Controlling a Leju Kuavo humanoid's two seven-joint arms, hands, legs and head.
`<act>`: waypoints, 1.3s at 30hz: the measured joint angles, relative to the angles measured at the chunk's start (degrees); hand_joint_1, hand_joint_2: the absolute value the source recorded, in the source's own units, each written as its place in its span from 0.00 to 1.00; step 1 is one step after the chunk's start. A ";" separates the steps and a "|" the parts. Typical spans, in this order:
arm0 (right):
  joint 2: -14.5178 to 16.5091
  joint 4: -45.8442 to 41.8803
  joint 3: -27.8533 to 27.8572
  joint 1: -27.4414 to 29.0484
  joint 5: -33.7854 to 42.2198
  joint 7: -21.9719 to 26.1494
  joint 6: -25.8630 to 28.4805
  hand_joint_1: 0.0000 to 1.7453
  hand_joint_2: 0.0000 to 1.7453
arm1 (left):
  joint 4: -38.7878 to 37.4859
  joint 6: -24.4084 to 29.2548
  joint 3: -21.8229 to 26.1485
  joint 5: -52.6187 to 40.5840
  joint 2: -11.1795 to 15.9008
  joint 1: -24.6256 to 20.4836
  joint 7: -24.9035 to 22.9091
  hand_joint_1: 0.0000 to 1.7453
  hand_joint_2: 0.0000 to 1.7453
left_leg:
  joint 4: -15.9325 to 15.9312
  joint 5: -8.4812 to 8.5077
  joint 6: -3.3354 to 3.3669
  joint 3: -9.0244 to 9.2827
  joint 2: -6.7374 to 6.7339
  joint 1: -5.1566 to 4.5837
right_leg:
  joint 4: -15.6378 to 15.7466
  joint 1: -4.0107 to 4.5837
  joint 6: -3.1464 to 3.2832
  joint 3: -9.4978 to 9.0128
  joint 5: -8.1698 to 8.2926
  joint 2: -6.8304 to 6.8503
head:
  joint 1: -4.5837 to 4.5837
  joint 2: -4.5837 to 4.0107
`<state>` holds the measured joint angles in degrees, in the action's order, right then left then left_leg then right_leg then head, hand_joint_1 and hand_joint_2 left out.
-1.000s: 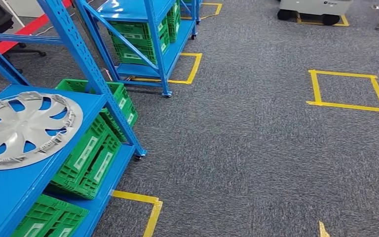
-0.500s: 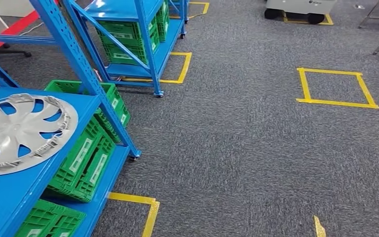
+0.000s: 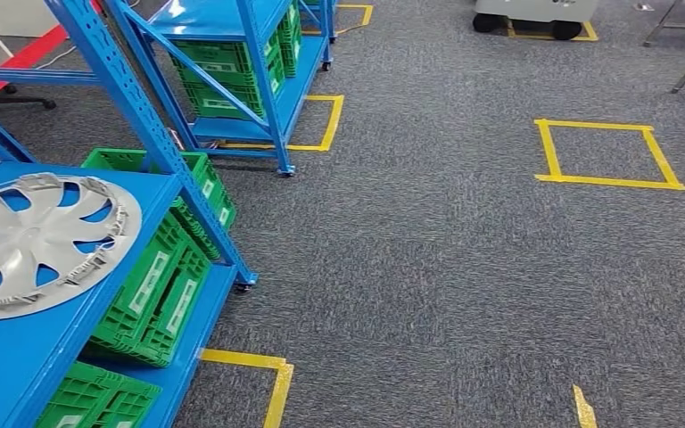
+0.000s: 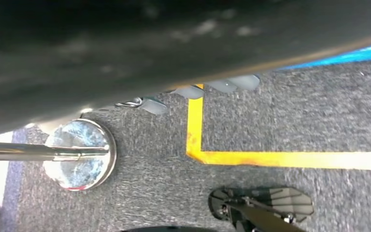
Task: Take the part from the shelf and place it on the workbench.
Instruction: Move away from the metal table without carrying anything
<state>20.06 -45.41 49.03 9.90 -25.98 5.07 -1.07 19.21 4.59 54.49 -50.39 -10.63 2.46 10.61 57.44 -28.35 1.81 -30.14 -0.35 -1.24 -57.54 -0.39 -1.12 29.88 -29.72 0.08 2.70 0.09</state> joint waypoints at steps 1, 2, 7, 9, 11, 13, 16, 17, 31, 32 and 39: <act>0.00 0.01 0.03 0.02 -0.02 0.00 0.01 0.00 0.00 | 0.03 0.00 0.02 -0.01 0.01 0.00 -0.01 0.00 0.00 | -0.04 0.08 0.23 -0.01 0.00 0.01 | -0.02 0.06 -0.03 0.03 0.04 0.00 | -0.01 0.00; 0.01 0.02 0.07 0.02 -0.03 0.00 0.02 0.00 0.00 | 0.04 0.00 0.04 -0.01 0.01 -0.01 -0.01 0.00 0.00 | -0.09 0.14 0.20 0.01 0.00 0.05 | -0.02 0.13 0.00 0.06 0.04 0.00 | 0.00 0.00; 0.00 0.03 0.21 -0.04 -0.34 0.15 0.03 0.00 0.00 | 0.25 -0.24 0.15 -0.02 -0.01 -0.01 0.03 0.00 0.00 | -0.34 0.35 -0.25 0.05 0.02 0.33 | -0.08 0.43 0.38 0.08 -0.02 0.04 | -0.01 0.00; 0.00 0.07 0.36 -0.04 -0.62 0.25 0.04 0.00 0.00 | 0.31 -0.64 0.28 -0.06 -0.02 -0.01 0.14 0.00 0.00 | -0.42 0.39 -0.63 0.04 0.02 0.39 | -0.10 0.48 0.50 0.09 -0.03 0.04 | -0.02 0.00; 0.00 0.13 0.46 -0.04 -0.94 0.34 0.04 0.00 0.00 | 0.35 -0.93 0.37 -0.16 -0.02 -0.01 0.24 0.00 0.00 | -0.46 0.40 -1.00 0.04 0.02 0.44 | -0.11 0.50 0.55 0.12 -0.03 0.04 | -0.02 0.00; 0.00 0.21 0.51 -0.05 -1.17 0.42 0.03 0.00 0.00 | 0.37 -1.09 0.42 -0.39 -0.02 -0.01 0.29 0.00 0.00 | -0.48 0.39 -1.14 0.03 0.02 0.48 | -0.11 0.50 0.57 0.18 -0.03 0.04 | -0.03 0.00; 0.00 0.29 0.65 -0.08 -1.49 0.62 0.02 0.00 0.00 | 0.40 -1.20 0.46 -0.84 -0.01 -0.02 0.36 0.00 0.00 | -0.48 0.32 -1.25 0.03 0.02 0.49 | -0.10 0.47 0.57 0.39 -0.04 0.04 | -0.04 0.00; 0.00 0.31 0.75 -0.09 -1.59 0.71 0.02 0.00 0.00 | 0.42 -1.21 0.48 -0.99 0.00 -0.02 0.36 0.00 0.00 | -0.48 0.30 -1.29 0.03 0.02 0.47 | -0.10 0.46 0.58 0.46 -0.05 0.04 | -0.04 0.00; 0.00 0.80 1.46 -0.32 -2.19 0.95 0.02 0.00 0.00 | 0.46 -1.03 0.93 -1.84 0.01 -0.03 0.36 0.00 0.00 | -0.43 0.31 -1.26 0.02 0.02 0.26 | -0.08 0.25 0.53 0.10 0.03 0.03 | -0.04 0.00; 0.00 0.81 1.50 -0.37 -2.22 0.97 0.01 0.00 0.00 | 0.46 -0.99 1.01 -1.91 0.01 -0.04 0.36 0.00 0.00 | -0.43 0.30 -1.26 0.02 0.02 0.26 | -0.08 0.25 0.53 0.10 0.03 0.03 | -0.04 0.00; 0.00 0.88 1.92 -0.57 -2.52 1.13 -0.02 0.00 0.00 | 0.46 -0.80 1.56 -2.57 0.01 -0.09 0.36 0.00 0.00 | -0.43 0.30 -1.27 0.02 0.02 0.26 | -0.08 0.25 0.52 0.21 0.02 0.03 | -0.03 0.00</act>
<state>20.06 -44.53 50.95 9.33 -28.51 6.20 -1.09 19.67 3.79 56.05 -52.96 -10.62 2.36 10.97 57.01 -28.04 0.54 -30.12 -0.33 -0.98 -57.63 -0.13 -0.59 30.09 -29.70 0.11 2.67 0.09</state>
